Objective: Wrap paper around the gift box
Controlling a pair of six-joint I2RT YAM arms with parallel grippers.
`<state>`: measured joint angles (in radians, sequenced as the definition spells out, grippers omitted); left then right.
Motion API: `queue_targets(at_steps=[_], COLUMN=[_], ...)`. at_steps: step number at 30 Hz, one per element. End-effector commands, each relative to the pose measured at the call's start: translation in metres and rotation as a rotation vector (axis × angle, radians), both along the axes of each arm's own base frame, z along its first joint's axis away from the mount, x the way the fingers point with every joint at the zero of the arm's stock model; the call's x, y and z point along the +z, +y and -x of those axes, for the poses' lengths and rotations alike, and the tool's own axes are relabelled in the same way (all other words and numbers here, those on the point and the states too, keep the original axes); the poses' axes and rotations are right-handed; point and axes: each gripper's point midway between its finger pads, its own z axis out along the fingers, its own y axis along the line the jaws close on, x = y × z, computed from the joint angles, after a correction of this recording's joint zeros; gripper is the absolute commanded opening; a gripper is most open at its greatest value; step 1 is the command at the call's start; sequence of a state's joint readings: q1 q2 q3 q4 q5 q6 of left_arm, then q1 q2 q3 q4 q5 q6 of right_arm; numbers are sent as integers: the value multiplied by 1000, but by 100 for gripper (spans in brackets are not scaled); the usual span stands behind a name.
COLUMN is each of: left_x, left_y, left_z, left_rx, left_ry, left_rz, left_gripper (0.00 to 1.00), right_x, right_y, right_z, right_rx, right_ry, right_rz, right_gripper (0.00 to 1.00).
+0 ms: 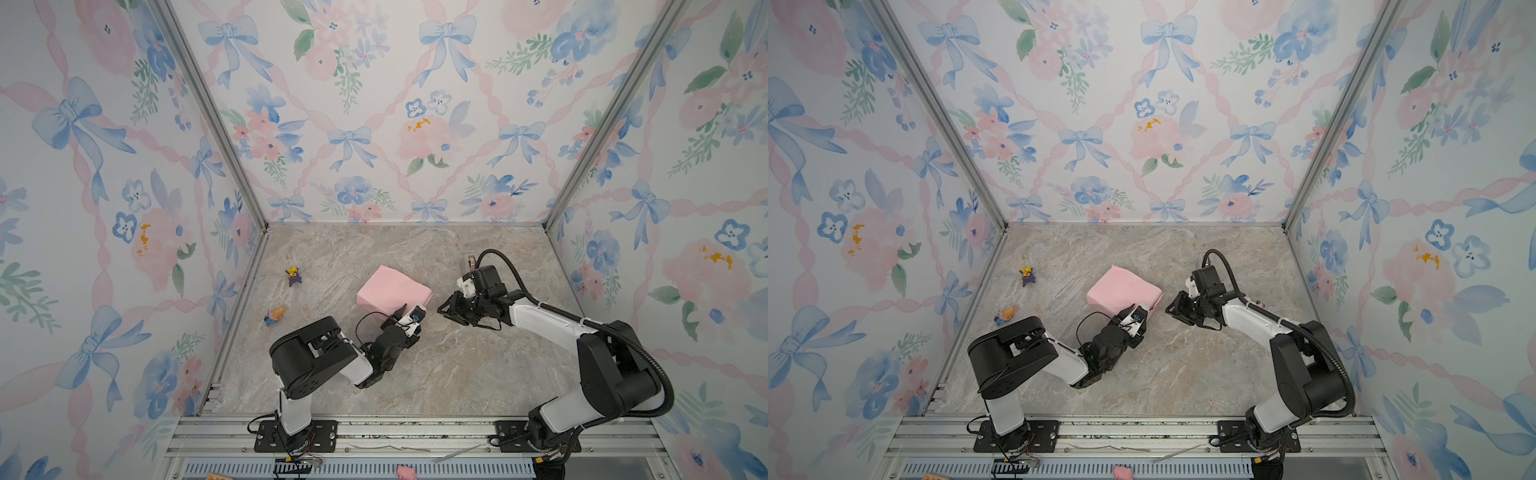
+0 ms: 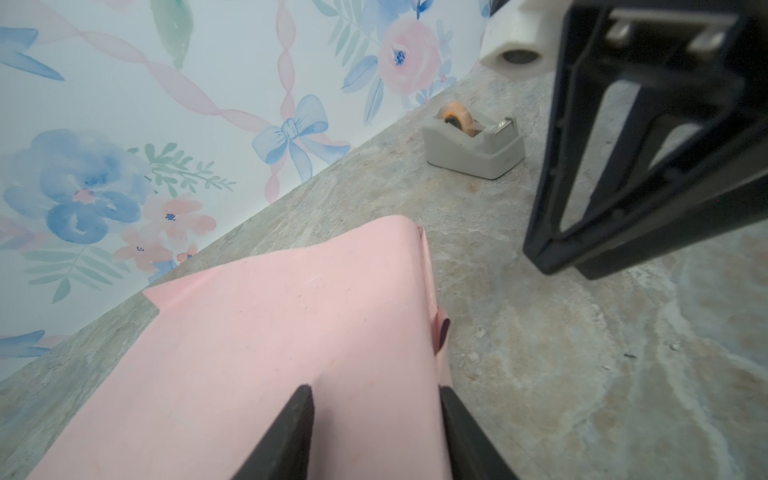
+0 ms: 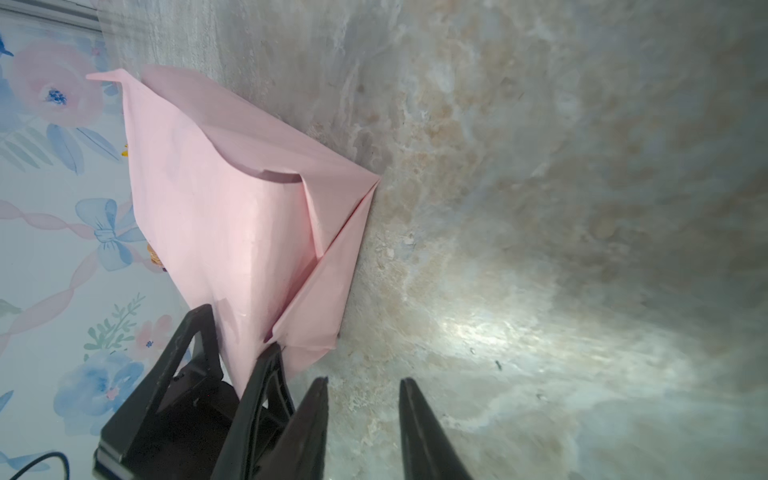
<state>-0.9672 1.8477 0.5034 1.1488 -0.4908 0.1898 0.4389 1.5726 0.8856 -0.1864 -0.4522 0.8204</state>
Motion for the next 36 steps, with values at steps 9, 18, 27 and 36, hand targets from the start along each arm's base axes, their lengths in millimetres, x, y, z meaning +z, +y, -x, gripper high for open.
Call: queue_targets(at_steps=[9,18,27,36], left_x=[-132,-103,-39,26], left_y=[41,22,7,44], left_z=[59,52,38,17], left_rx=[-99,-133,-119,93], left_ry=[391,342,274,425], left_rz=[-347,-276,-109,235], left_gripper=[49,53,65,71], right_x=[-17,-17,-20,-21], right_y=[44,53,56,59], right_z=[-27,-36,-34,-32], right_rx=[-52,-84,-88,-85], right_ry=[0,-20,-21,-23], right_rz=[-94,-150,-151,-148], right_gripper=[18,16,15,15])
